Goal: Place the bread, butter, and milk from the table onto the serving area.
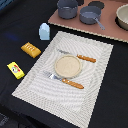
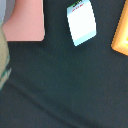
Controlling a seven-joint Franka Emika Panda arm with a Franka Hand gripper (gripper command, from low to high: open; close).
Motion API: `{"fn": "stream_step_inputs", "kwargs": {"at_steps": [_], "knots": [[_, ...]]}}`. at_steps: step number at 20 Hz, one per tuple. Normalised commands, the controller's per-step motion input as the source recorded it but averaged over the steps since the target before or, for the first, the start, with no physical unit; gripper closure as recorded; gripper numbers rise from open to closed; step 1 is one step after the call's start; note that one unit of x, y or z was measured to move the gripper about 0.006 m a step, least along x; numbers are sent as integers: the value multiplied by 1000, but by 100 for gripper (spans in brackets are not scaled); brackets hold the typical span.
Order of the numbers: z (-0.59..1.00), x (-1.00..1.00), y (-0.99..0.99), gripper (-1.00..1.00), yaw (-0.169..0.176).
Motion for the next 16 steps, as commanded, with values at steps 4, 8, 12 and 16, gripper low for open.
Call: {"fn": "stream_step_inputs", "kwargs": {"at_steps": [4, 8, 12, 16], "knots": [[-496, 121, -590, -100, 0], [-494, 49, -769, -100, 0], [-343, -19, -654, -100, 0], [-359, -47, -633, -100, 0]]}}
